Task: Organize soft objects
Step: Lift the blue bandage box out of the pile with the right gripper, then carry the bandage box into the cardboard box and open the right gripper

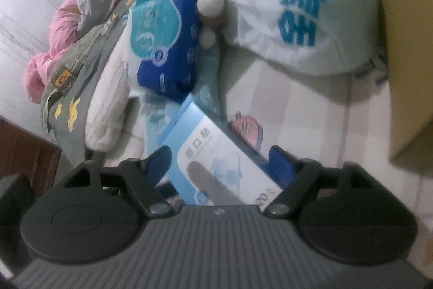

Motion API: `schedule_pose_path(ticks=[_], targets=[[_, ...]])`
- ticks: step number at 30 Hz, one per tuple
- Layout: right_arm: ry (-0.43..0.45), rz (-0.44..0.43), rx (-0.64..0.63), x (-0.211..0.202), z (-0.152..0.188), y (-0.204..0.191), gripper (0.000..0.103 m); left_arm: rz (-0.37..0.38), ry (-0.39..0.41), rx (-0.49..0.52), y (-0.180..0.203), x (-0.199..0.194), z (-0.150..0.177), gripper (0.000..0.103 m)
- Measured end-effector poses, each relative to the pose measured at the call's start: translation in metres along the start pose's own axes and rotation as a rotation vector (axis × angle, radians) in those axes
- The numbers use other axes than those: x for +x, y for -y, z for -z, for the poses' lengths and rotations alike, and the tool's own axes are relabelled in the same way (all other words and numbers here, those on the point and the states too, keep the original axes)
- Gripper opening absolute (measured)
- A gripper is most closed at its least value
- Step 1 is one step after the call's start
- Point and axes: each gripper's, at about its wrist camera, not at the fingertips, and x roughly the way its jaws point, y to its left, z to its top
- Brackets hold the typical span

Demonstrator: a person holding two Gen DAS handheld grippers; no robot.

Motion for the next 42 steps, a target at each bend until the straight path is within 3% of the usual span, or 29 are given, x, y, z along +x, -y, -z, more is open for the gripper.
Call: schedule_pose_path(ticks=[2,5,12,17,27,35,42], targets=[[0.002,0.022,-0.004,-0.003,0.007,-0.001,0.057,-0.021,-0.007,0.018,0.005,-0.002,-0.001,0.061],[0.015,0.027,0.004,-0.003,0.013,0.0,0.046,-0.04,-0.026,0.044,0.008,-0.005,0.0,0.061],[0.016,-0.006,0.005,-0.001,0.013,0.001,0.046,-0.032,-0.059,-0.001,0.008,0.001,0.001,0.065],[-0.012,-0.061,-0.007,0.0,0.02,-0.006,0.046,-0.097,0.028,0.041,0.017,-0.01,0.002,0.063],[0.076,-0.147,-0.061,-0.037,0.016,-0.026,0.044,-0.142,0.144,0.129,0.04,-0.049,-0.013,0.062],[0.25,-0.158,-0.068,-0.112,-0.023,-0.024,0.044,-0.104,0.252,0.286,0.097,-0.061,-0.083,0.063],[0.365,-0.103,0.021,-0.177,-0.09,0.032,0.044,0.002,0.238,0.412,0.169,-0.012,-0.172,0.064]])
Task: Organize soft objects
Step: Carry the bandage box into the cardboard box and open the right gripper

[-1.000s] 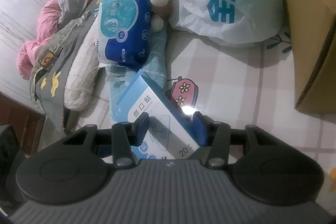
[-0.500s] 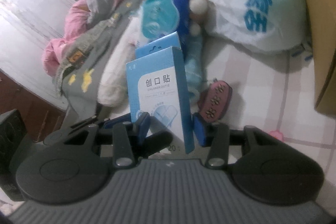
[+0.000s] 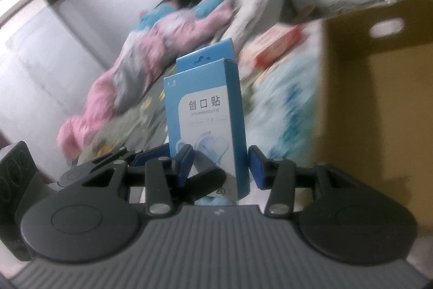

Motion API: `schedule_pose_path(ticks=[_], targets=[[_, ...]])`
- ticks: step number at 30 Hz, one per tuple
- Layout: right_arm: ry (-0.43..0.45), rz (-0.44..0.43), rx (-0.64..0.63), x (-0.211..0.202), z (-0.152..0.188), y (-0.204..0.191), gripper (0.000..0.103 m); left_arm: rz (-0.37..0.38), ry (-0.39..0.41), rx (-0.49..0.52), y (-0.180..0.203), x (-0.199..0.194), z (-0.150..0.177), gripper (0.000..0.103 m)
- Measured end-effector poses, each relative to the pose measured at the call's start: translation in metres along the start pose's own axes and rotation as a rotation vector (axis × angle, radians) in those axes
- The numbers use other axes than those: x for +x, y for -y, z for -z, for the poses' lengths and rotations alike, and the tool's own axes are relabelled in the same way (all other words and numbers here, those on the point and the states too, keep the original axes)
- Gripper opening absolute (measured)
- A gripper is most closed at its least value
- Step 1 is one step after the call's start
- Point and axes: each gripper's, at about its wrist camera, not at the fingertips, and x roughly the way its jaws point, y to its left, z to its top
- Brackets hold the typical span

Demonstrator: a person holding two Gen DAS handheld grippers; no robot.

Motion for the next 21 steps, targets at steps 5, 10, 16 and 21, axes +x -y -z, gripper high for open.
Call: schedule_pose_path(ticks=[5,10,16,21], targets=[[-0.01,0.038,0.128,0.007,-0.061,0.069,0.045,0.062,-0.049,0.044,0.018,0.078,-0.046,0.065],[-0.065,0.052,0.255,0.046,-0.112,0.142,0.045,0.067,-0.132,0.055,0.019,0.157,-0.073,0.067],[-0.151,0.053,0.355,0.118,-0.147,0.213,0.045,0.053,-0.255,0.001,-0.01,0.224,-0.081,0.076],[-0.246,0.162,0.424,0.18,-0.142,0.256,0.045,0.064,-0.247,-0.078,-0.046,0.219,-0.076,0.082]])
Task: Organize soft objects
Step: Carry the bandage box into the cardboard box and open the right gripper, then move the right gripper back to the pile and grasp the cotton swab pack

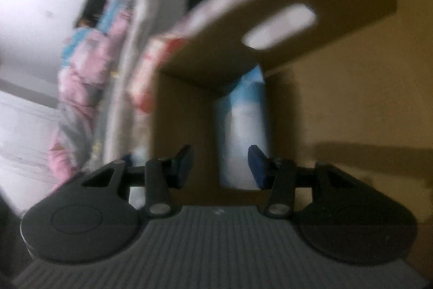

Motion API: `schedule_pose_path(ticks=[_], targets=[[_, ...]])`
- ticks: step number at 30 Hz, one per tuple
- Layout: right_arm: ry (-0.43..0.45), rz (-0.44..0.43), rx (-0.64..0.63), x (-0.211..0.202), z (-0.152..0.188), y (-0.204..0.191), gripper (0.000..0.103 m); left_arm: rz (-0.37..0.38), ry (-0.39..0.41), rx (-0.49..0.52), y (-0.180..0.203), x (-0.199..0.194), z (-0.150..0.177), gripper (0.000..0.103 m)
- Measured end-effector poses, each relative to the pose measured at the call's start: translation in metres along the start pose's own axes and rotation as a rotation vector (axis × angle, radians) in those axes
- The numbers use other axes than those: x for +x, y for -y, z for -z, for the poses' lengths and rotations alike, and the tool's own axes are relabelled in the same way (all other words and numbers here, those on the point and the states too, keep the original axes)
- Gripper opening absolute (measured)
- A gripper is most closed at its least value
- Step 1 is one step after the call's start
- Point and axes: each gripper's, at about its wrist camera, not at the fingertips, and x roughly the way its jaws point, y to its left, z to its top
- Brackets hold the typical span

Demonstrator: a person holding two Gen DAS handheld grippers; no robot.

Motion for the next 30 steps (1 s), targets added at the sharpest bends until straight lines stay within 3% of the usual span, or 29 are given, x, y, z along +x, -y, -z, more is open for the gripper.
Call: schedule_pose_path(ticks=[5,10,12,14,18,25,30], targets=[[-0.021,0.056,0.039,0.019,0.003,0.015,0.044,-0.023,0.048,-0.028,-0.03,-0.033,0.009,0.091],[-0.036,0.121,0.008,0.029,0.016,0.009,0.044,-0.064,0.079,-0.049,-0.053,-0.071,0.029,0.094],[-0.031,0.132,-0.002,0.036,0.017,0.006,0.04,-0.084,0.074,-0.064,-0.062,-0.083,0.041,0.094],[-0.028,0.147,-0.001,0.043,0.02,0.002,0.028,-0.102,0.077,-0.092,-0.073,-0.092,0.053,0.094],[-0.018,0.153,-0.023,0.05,0.024,-0.01,0.026,-0.108,0.083,-0.138,-0.092,-0.114,0.08,0.094],[0.002,0.187,-0.096,0.043,0.031,-0.026,0.029,-0.15,0.138,-0.231,-0.115,-0.156,0.124,0.094],[0.062,0.237,-0.173,0.016,0.036,-0.047,0.047,-0.218,0.192,-0.244,-0.124,-0.188,0.148,0.094]])
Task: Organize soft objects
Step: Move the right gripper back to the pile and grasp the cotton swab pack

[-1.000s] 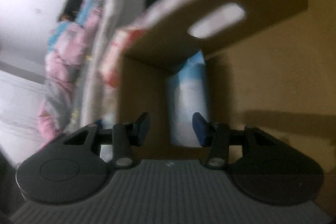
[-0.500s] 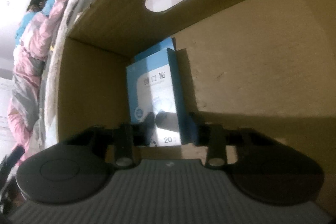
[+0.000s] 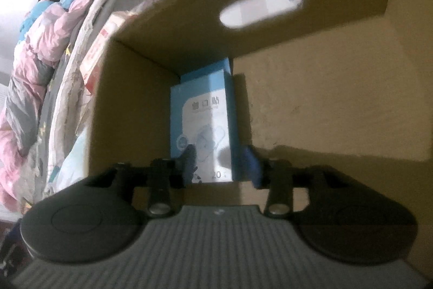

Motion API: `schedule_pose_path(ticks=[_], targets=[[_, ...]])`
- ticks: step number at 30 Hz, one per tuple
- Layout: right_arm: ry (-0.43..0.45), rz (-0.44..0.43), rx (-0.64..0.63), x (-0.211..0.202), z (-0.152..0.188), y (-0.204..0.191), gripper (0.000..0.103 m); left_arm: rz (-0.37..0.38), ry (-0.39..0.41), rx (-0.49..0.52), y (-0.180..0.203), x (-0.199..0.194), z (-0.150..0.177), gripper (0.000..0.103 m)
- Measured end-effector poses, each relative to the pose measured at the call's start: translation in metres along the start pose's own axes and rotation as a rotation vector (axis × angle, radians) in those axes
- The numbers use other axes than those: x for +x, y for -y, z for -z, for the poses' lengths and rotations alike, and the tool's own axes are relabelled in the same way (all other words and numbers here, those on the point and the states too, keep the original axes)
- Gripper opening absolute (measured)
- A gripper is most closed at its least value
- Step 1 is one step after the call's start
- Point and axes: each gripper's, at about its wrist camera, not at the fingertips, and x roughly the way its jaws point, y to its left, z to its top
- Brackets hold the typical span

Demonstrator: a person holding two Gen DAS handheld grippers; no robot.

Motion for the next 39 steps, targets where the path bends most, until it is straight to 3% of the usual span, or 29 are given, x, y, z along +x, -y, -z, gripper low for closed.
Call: schedule_pose_path(ticks=[8,14,19,27,32,39], targets=[[0.182,0.001,-0.148,-0.083,0.016,-0.037,0.05,-0.017,0.033,-0.056,-0.027,-0.026,0.018,0.094],[0.227,-0.111,-0.223,-0.129,0.047,-0.073,0.051,-0.052,0.03,-0.043,-0.034,-0.037,0.036,0.093],[0.199,-0.237,-0.277,-0.139,0.083,-0.117,0.051,-0.074,0.036,-0.015,-0.032,-0.049,0.055,0.093],[0.086,-0.382,-0.282,-0.118,0.15,-0.169,0.051,-0.033,0.005,0.007,-0.031,-0.054,0.083,0.086],[0.009,-0.416,-0.253,-0.094,0.186,-0.191,0.051,-0.042,0.011,0.041,-0.032,-0.055,0.091,0.078],[-0.04,-0.41,-0.266,-0.07,0.212,-0.213,0.051,-0.055,0.007,0.002,-0.049,-0.054,0.091,0.065]])
